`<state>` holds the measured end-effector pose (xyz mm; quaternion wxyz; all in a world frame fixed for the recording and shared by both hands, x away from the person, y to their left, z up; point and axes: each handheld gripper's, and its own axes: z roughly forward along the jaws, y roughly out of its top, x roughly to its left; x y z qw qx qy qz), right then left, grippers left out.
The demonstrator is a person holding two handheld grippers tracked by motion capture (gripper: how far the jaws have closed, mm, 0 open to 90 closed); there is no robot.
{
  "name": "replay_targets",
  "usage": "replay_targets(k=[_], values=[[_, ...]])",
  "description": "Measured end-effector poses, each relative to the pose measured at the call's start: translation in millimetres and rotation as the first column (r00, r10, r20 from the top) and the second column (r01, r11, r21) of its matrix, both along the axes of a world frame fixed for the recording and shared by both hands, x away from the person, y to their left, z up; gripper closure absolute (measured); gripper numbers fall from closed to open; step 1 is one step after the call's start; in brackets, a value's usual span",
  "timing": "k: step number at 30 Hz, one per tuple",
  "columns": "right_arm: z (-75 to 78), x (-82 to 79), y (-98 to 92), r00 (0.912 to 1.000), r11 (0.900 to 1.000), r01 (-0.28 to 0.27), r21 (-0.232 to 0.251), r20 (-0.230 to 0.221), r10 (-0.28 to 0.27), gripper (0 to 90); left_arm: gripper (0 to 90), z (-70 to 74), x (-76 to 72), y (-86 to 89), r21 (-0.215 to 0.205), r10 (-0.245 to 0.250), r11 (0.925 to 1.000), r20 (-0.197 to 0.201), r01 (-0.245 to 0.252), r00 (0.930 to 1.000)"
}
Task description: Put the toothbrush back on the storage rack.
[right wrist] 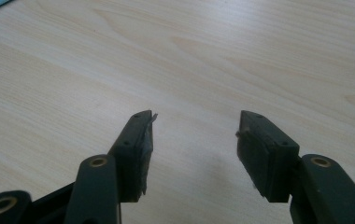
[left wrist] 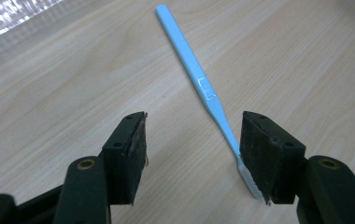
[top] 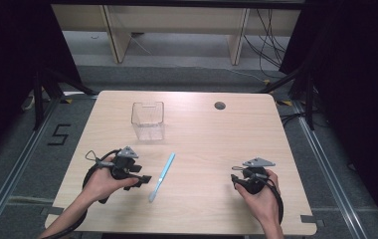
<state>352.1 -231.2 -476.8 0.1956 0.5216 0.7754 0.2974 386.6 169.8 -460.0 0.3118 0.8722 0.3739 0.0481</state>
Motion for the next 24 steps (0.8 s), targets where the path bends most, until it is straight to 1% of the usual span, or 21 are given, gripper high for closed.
replay_targets(k=[1,2,3,4,5,6,7,8,10,11,12,13,14,15,17,18,19,21,22,23,24], values=[[1.3,-0.3,2.0,0.9998,1.0,0.011,0.011,-0.017,-0.011,46.6,40.7,2.8,5.2,-5.6,0.045,-0.022,0.9987,-0.035,0.023,0.9991],[1.5,0.2,1.1,0.9999,1.0,-0.001,0.001,-0.015,0.001,46.5,40.7,3.8,7.6,-8.9,0.064,-0.024,0.9975,-0.05,0.028,0.9984],[1.5,0.2,1.1,0.9999,1.0,-0.001,0.001,-0.015,0.001,46.5,40.7,3.8,7.6,-8.9,0.064,-0.024,0.9975,-0.05,0.028,0.9984],[1.7,0.4,1.5,0.9999,1.0,-0.001,0.005,-0.017,0.001,46.5,40.7,4.0,10.1,-12.5,0.074,-0.023,0.9969,-0.066,0.028,0.9975],[2.0,-0.5,3.7,0.9991,1.0,0.018,0.022,-0.039,-0.017,46.2,41.4,5.3,14.9,-19.4,0.093,-0.006,0.9956,-0.084,0.013,0.9965],[2.0,-0.5,3.7,0.9991,1.0,0.018,0.022,-0.039,-0.017,46.2,41.6,5.3,14.9,-19.4,0.093,-0.006,0.9956,-0.084,0.013,0.9965],[1.7,0.8,2.4,0.9996,1.0,0.0,0.011,-0.028,0.0,46.1,41.6,5.8,17.3,-22.5,0.097,0.001,0.9952,-0.095,0.008,0.9954],[1.3,1.0,3.0,0.9994,1.0,-0.001,0.014,-0.036,0.002,45.8,42.1,7.0,21.6,-29.3,0.111,0.011,0.9938,-0.122,0.003,0.9925],[1.4,0.9,3.6,0.9989,1.0,-0.003,0.013,-0.046,0.004,45.5,42.7,7.1,24.5,-36.7,0.119,0.025,0.9929,-0.15,-0.007,0.9884],[1.4,0.9,3.6,0.9989,1.0,-0.003,0.013,-0.046,0.004,45.5,43.0,7.1,24.5,-36.7,0.119,0.025,0.9929,-0.15,-0.007,0.9884],[1.2,0.3,4.9,0.9986,1.0,0.008,0.024,-0.053,-0.006,45.4,43.0,7.2,26.8,-39.6,0.131,0.022,0.9914,-0.163,0.0,0.9863],[0.8,0.7,5.4,0.9984,1.0,0.008,0.025,-0.056,-0.006,45.1,43.9,7.3,30.7,-45.8,0.152,0.026,0.9884,-0.194,0.004,0.9806],[0.8,0.7,5.4,0.9984,1.0,0.008,0.025,-0.056,-0.006,45.1,44.3,7.3,30.7,-45.8,0.152,0.026,0.9884,-0.194,0.004,0.9806],[0.6,0.6,6.0,0.9981,1.0,0.008,0.029,-0.061,-0.006,44.9,44.6,7.9,35.5,-50.7,0.18,0.014,0.9833,-0.218,0.026,0.9758],[0.6,0.7,6.0,0.998,1.0,0.006,0.03,-0.062,-0.004,44.8,45.4,7.5,37.8,-53.4,0.184,0.015,0.9825,-0.226,0.028,0.9739],[0.9,0.6,5.6,0.9981,1.0,0.002,0.027,-0.062,0.0,44.6,45.6,7.0,41.0,-59.1,0.195,0.029,0.9806,-0.237,0.018,0.9711],[0.6,0.6,5.8,0.9983,1.0,0.006,0.031,-0.058,-0.004,44.6,46.1,6.2,42.2,-61.8,0.195,0.041,0.9807,-0.245,0.008,0.9685],[0.7,0.6,5.5,0.9984,1.0,0.007,0.029,-0.057,-0.005,44.5,47.3,4.4,45.7,-65.4,0.209,0.04,0.9778,-0.243,0.012,0.9691],[0.7,0.5,5.4,0.9983,0.999,0.007,0.032,-0.058,-0.005,44.4,48.2,3.3,47.8,-66.5,0.219,0.024,0.9754,-0.233,0.029,0.9721],[0.7,0.5,5.4,0.9983,0.999,0.007,0.032,-0.058,-0.005,44.4,49.0,3.3,47.8,-66.5,0.219,0.024,0.9754,-0.233,0.029,0.9721],[0.8,0.3,5.4,0.9982,0.999,0.008,0.035,-0.06,-0.006,44.4,49.7,1.2,48.2,-70.1,0.226,0.031,0.9737,-0.246,0.026,0.9688]])
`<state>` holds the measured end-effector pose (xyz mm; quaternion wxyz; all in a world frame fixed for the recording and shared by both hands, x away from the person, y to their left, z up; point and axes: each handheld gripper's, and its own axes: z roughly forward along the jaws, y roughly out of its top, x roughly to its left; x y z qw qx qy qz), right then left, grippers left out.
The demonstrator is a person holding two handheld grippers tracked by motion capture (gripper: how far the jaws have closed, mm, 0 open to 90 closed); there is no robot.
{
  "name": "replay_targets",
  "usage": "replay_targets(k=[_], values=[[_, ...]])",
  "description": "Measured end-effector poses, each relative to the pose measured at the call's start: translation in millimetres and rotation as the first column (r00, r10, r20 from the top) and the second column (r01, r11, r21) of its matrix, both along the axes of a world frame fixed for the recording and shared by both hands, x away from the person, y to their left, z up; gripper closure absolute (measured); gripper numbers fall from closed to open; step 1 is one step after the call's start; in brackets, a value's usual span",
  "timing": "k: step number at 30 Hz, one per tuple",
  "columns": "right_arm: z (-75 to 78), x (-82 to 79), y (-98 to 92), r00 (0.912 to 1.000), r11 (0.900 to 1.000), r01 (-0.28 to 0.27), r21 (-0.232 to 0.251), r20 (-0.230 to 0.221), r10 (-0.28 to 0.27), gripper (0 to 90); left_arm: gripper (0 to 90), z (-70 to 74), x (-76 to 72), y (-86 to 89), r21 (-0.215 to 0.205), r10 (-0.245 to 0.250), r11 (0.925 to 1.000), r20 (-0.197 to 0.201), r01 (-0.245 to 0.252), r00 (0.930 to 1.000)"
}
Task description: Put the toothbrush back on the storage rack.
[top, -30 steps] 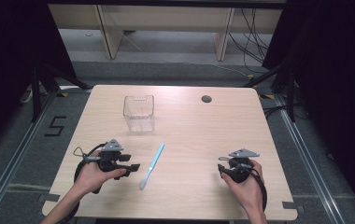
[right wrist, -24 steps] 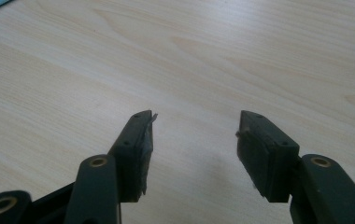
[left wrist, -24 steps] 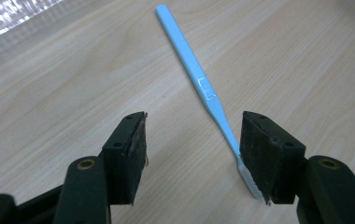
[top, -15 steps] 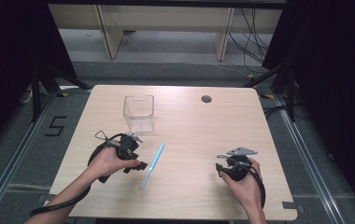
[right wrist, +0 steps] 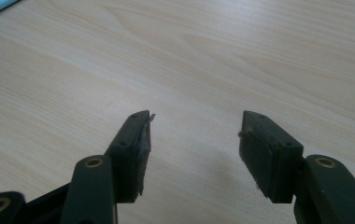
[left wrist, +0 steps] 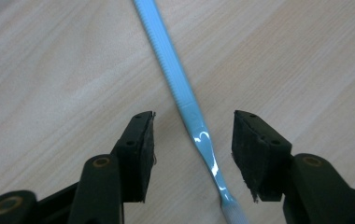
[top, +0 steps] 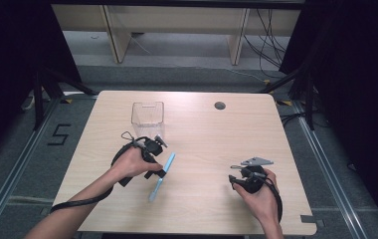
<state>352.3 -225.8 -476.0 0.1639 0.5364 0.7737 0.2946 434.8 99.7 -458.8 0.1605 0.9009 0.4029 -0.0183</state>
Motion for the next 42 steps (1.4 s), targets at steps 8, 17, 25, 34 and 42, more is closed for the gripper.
replay_targets(k=[8,17,25,34,42], values=[[-0.6,-0.1,-0.2,1.0,1.0,0.003,0.001,-0.001,-0.003,44.1,53.5,-7.2,3.0,-6.5,0.024,-0.045,0.9987,0.015,0.044,0.9989],[-1.5,0.6,-0.3,0.9999,1.0,-0.01,-0.003,0.011,0.01,43.8,56.7,-10.7,4.2,-12.2,0.04,-0.034,0.9986,0.001,0.034,0.9994],[-1.2,0.6,0.4,0.9998,1.0,-0.017,-0.006,0.007,0.017,43.4,58.3,-14.5,4.9,-18.5,0.069,-0.04,0.9968,-0.011,0.04,0.9992],[-1.2,0.5,0.3,0.9998,1.0,-0.019,-0.004,0.009,0.019,43.2,63.6,-16.8,5.8,-23.4,0.088,-0.049,0.9949,-0.008,0.05,0.9988],[-1.3,0.5,-0.2,0.9997,1.0,-0.018,0.004,0.014,0.018,43.1,67.4,-19.6,5.0,-25.1,0.116,-0.067,0.9908,-0.02,0.069,0.9975]])
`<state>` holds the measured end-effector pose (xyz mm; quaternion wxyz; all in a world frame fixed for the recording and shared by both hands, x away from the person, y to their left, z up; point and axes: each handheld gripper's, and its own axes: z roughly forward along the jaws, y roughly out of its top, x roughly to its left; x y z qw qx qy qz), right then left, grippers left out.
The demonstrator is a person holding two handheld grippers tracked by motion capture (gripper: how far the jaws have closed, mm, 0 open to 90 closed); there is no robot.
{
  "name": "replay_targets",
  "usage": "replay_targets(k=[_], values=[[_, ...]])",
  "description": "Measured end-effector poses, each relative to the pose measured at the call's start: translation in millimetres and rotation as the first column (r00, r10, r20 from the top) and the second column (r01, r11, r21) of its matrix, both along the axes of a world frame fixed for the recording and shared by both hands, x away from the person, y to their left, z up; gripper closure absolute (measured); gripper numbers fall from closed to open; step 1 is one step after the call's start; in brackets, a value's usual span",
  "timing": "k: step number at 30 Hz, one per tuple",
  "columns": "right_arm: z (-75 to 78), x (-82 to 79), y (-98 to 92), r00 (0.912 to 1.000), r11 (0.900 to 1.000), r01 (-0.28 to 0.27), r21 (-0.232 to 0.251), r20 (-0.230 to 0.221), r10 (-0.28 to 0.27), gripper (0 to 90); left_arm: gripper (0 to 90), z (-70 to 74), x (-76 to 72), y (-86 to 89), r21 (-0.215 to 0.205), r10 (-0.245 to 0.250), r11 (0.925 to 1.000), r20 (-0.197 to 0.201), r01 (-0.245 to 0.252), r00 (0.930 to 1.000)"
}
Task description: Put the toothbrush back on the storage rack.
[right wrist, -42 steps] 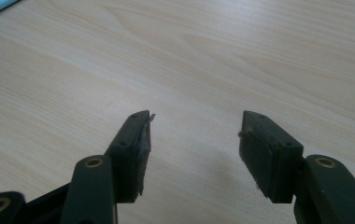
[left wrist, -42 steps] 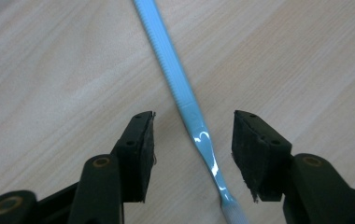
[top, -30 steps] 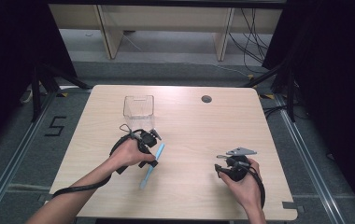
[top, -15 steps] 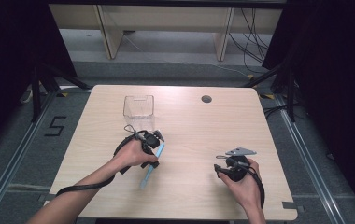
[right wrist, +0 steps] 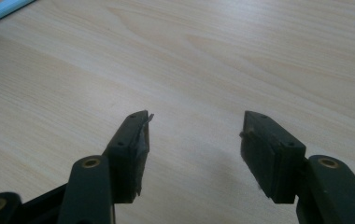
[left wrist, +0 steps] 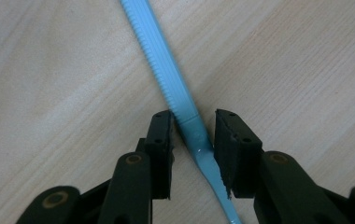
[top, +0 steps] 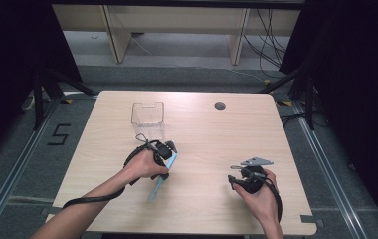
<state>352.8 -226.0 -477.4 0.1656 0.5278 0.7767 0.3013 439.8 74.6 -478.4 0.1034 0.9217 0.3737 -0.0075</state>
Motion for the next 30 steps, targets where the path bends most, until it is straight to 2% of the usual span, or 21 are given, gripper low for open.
replay_targets(k=[4,5,8,9,10,11,12,15,16,19,20,21,22,24,26,29,30], values=[[0.0,0.0,0.3,1.0,1.0,-0.002,0.003,-0.003,0.002,43.0,69.4,0.3,1.1,-0.8,0.019,-0.014,0.9997,-0.01,0.015,0.9998],[-0.2,0.2,0.6,0.9999,1.0,-0.005,-0.002,-0.01,0.005,43.0,70.5,0.7,1.9,-0.9,0.035,-0.034,0.9988,-0.016,0.034,0.9993],[-0.7,0.2,1.0,0.9999,1.0,-0.007,0.001,-0.011,0.007,43.0,71.4,0.2,1.4,-1.9,0.034,-0.041,0.9986,-0.013,0.041,0.9991],[-0.8,0.4,0.8,0.9999,1.0,-0.009,0.001,-0.01,0.009,42.9,71.4,0.5,1.6,-1.9,0.042,-0.056,0.9975,-0.015,0.057,0.9983],[-0.9,0.3,0.9,0.9999,1.0,-0.007,0.003,-0.012,0.007,42.9,72.0,1.0,3.1,-1.7,0.06,-0.103,0.9928,-0.014,0.104,0.9945],[-0.9,0.3,0.9,0.9999,1.0,-0.007,0.003,-0.012,0.007,42.9,72.4,1.0,3.1,-1.7,0.06,-0.103,0.9928,-0.014,0.104,0.9945],[-1.0,0.4,0.7,0.9999,1.0,-0.007,0.002,-0.012,0.007,42.9,72.9,1.6,2.3,-2.6,0.064,-0.107,0.992,-0.034,0.109,0.9937],[-1.1,0.4,0.7,0.9999,1.0,-0.008,0.003,-0.012,0.008,42.8,74.3,0.9,2.5,-2.6,0.067,-0.128,0.9893,-0.03,0.129,0.9914],[-1.2,0.6,0.4,0.9999,1.0,-0.011,0.001,-0.01,0.011,42.8,75.0,1.1,3.7,-2.4,0.08,-0.162,0.9832,-0.026,0.164,0.9864],[-1.4,0.7,0.4,0.9999,1.0,-0.011,-0.002,-0.011,0.011,42.7,76.9,1.1,3.4,-2.4,0.087,-0.183,0.979,-0.026,0.184,0.9828],[-1.4,0.7,0.4,0.9999,1.0,-0.011,-0.002,-0.011,0.011,42.7,76.9,1.2,2.8,-2.6,0.093,-0.193,0.9765,-0.026,0.194,0.9809],[-1.8,0.8,0.6,0.9999,1.0,-0.01,0.0,-0.008,0.01,42.7,77.4,1.4,2.1,-2.8,0.102,-0.22,0.9697,-0.028,0.222,0.9751],[-1.8,0.8,0.6,0.9999,1.0,-0.01,0.0,-0.008,0.01,42.7,77.6,1.4,2.1,-2.8,0.102,-0.22,0.9697,-0.028,0.222,0.9751],[-2.4,1.1,0.7,0.9999,1.0,-0.014,-0.002,-0.009,0.014,42.6,77.7,1.5,0.5,-3.5,0.115,-0.262,0.9581,-0.021,0.263,0.9649],[-2.6,1.5,0.0,0.9998,1.0,-0.02,-0.008,-0.005,0.02,42.6,77.9,1.2,-0.5,-3.6,0.114,-0.271,0.9558,-0.017,0.271,0.9625],[-3.3,1.8,0.6,0.9996,1.0,-0.026,-0.007,-0.009,0.026,42.5,78.0,1.1,-2.1,-3.6,0.115,-0.305,0.9455,-0.014,0.305,0.9522],[-3.6,1.7,1.6,0.9997,1.0,-0.02,-0.002,-0.012,0.02,42.5,78.0,1.8,-2.1,-3.6,0.12,-0.321,0.9397,-0.019,0.321,0.947]])
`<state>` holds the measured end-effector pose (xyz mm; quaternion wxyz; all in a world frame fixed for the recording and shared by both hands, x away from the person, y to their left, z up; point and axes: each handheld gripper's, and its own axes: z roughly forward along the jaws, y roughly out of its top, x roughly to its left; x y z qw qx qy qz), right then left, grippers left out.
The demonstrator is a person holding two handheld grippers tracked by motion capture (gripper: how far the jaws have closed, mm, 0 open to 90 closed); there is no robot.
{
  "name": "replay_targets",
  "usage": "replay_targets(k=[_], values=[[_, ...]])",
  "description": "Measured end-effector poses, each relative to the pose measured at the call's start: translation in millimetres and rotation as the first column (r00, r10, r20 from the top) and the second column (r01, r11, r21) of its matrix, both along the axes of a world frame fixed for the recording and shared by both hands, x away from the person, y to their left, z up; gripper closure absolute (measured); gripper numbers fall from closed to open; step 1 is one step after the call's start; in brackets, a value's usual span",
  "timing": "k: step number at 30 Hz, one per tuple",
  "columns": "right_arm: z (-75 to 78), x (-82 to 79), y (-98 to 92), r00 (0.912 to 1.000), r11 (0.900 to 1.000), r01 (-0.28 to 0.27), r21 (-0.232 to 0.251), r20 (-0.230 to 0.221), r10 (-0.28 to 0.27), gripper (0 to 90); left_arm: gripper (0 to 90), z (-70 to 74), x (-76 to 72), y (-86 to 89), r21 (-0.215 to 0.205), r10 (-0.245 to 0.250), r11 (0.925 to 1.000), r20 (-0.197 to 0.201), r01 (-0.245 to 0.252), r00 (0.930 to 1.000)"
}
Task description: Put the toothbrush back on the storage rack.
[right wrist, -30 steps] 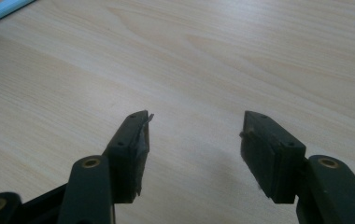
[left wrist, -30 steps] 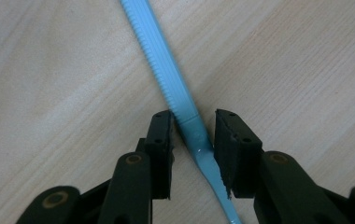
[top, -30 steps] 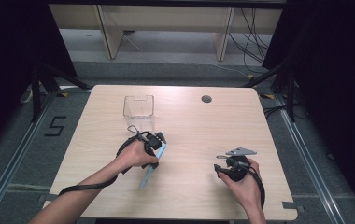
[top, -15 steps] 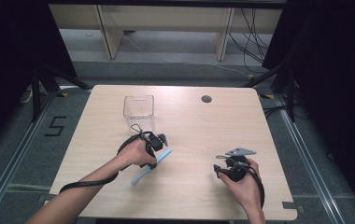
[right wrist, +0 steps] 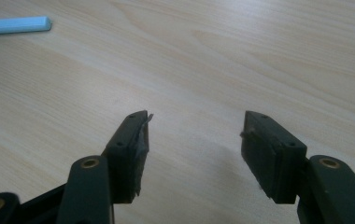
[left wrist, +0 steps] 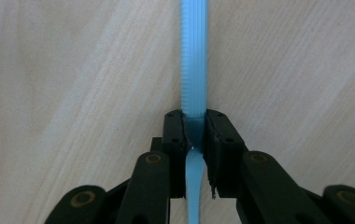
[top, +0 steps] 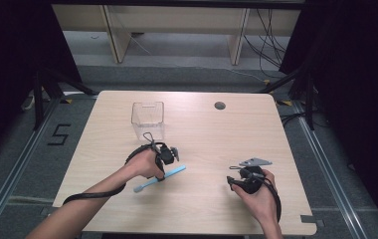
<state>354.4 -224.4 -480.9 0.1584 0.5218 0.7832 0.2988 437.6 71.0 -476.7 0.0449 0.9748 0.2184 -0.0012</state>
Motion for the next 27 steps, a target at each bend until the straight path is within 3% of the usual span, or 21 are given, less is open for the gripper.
replay_targets(k=[5,7,8,10,12,14,16,19,20,22,23,25,26,27], values=[[-0.6,0.0,2.8,0.9988,0.999,-0.048,-0.007,0.005,0.048,43.0,78.3,0.9,-2.2,1.0,0.006,-0.07,0.9975,0.017,0.07,0.9974],[-0.2,-0.2,4.5,0.9949,0.995,-0.1,-0.013,0.013,0.1,43.0,78.3,1.9,-2.8,2.5,0.006,-0.104,0.9945,0.03,0.104,0.9941],[-0.2,-1.6,7.6,0.994,0.994,-0.109,0.011,0.005,0.109,42.8,78.3,2.8,-3.8,3.3,0.004,-0.117,0.9931,0.036,0.117,0.9925],[-1.7,-0.9,11.0,0.9836,0.984,-0.176,0.016,0.043,0.175,42.4,78.3,5.3,-5.9,4.9,0.006,-0.157,0.9876,0.046,0.157,0.9866],[-0.6,-1.4,17.8,0.9687,0.969,-0.245,0.015,0.042,0.245,42.2,78.3,8.0,-9.8,6.3,0.002,-0.18,0.9837,0.055,0.18,0.9821],[-1.4,0.3,24.1,0.95,0.952,-0.306,0.004,0.068,0.305,42.2,78.3,11.2,-13.4,7.3,0.002,-0.212,0.9772,0.063,0.212,0.9752],[-0.8,1.7,34.0,0.9202,0.924,-0.383,0.006,0.09,0.381,42.5,78.3,14.1,-17.5,7.8,-0.003,-0.238,0.971,0.066,0.239,0.9689],[3.0,2.9,45.5,0.8851,0.888,-0.46,0.01,0.085,0.457,43.9,78.3,17.9,-23.0,8.0,-0.008,-0.282,0.959,0.069,0.283,0.9569],[2.8,5.1,49.4,0.8654,0.871,-0.492,0.004,0.112,0.488,44.8,78.3,18.7,-25.1,8.0,-0.011,-0.291,0.9562,0.067,0.293,0.9543],[5.2,6.0,57.4,0.8395,0.844,-0.536,0.006,0.106,0.533,46.1,78.3,20.1,-28.8,7.6,-0.012,-0.314,0.9488,0.07,0.316,0.9468],[4.4,7.1,62.2,0.8176,0.824,-0.567,0.003,0.124,0.562,46.7,78.3,20.4,-30.8,7.4,-0.015,-0.322,0.9461,0.069,0.324,0.9442],[4.7,7.5,70.2,0.7904,0.797,-0.604,-0.006,0.12,0.601,47.4,78.4,21.4,-34.7,6.8,-0.016,-0.339,0.9401,0.06,0.34,0.9389],[4.8,9.9,73.4,0.7599,0.767,-0.641,-0.019,0.121,0.639,47.7,78.4,22.0,-36.5,6.4,-0.017,-0.343,0.9387,0.06,0.344,0.9375],[3.9,10.2,77.6,0.7508,0.758,-0.652,-0.017,0.122,0.649,48.0,78.4,22.9,-38.1,5.8,-0.015,-0.35,0.9361,0.057,0.351,0.935]])
